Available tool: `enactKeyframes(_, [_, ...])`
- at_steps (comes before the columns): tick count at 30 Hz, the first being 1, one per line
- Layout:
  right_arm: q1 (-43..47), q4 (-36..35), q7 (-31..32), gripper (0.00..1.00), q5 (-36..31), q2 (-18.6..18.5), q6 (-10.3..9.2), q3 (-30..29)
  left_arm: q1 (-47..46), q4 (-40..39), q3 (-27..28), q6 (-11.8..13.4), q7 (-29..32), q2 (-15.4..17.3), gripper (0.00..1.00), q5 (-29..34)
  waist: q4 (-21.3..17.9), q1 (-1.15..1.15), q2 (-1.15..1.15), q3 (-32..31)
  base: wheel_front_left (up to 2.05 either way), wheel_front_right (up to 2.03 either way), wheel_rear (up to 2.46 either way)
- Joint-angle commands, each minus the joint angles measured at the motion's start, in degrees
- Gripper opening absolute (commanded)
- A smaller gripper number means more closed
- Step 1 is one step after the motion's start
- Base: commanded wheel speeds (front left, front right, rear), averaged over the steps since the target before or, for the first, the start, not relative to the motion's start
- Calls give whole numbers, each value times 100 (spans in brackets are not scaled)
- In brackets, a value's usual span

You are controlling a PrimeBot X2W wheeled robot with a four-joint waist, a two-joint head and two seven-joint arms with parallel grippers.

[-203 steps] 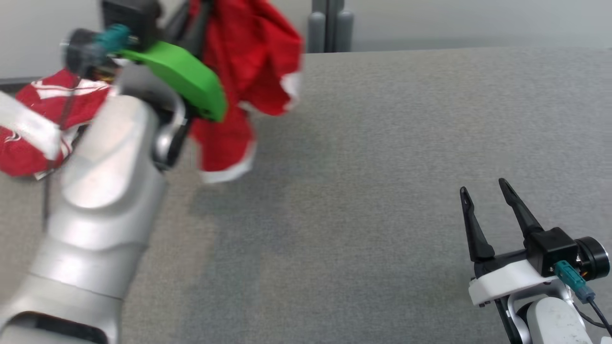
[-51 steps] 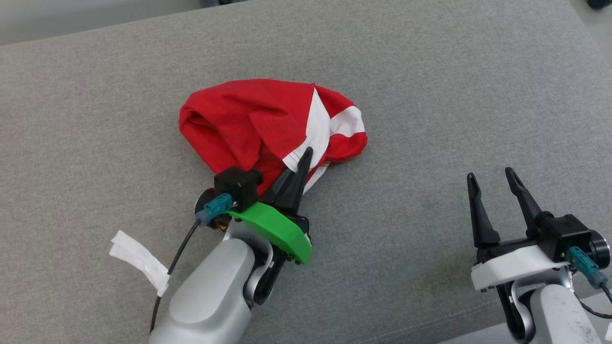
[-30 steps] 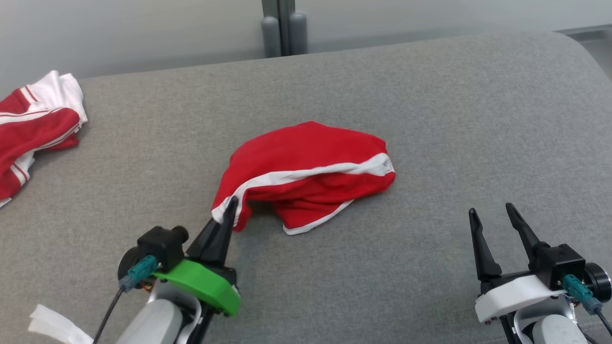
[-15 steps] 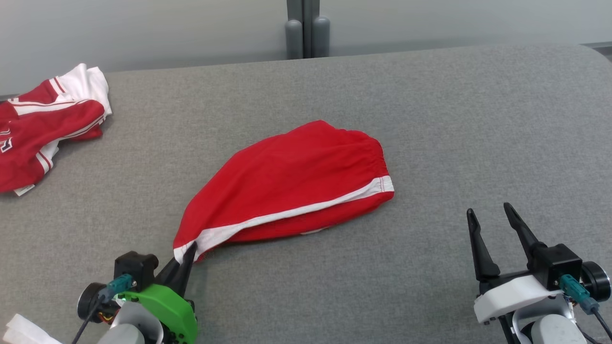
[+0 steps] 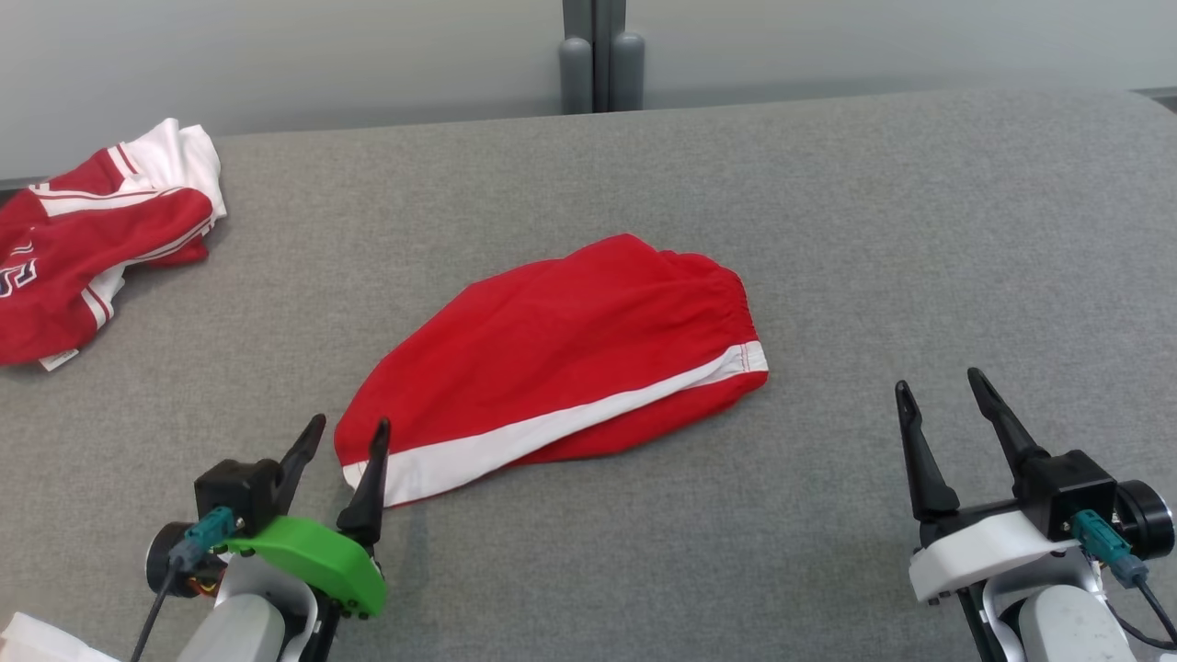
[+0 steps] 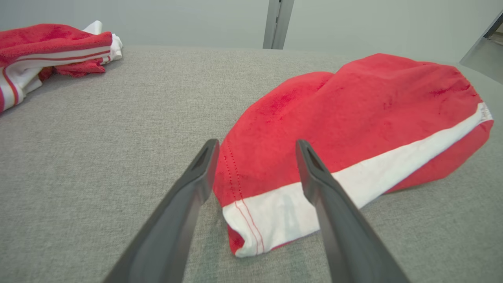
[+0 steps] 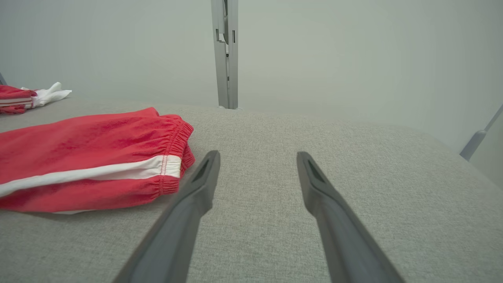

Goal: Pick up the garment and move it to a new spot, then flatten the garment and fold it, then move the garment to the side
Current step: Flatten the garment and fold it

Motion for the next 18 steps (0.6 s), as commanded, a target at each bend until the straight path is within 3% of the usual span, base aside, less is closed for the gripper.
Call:
enactKeyframes(1, [-45,-16,-14,100,-30,-21,-4,-7,119,-90,131,30,-18,-60,100,83,30,0,0,-57,0,0,0])
enactKeyframes(8, [-19,-96,-14,100,-74,-21,-4,-58,617,-679,880,84,-13,-558,100,569,155,0,0,-335,0,0,0])
enactKeyframes(18, [137,-181,-14,100,9,-21,-4,-56,1201,-1067,1472,39,-13,-1135,100,1045,338,0,0,-664,0,0,0])
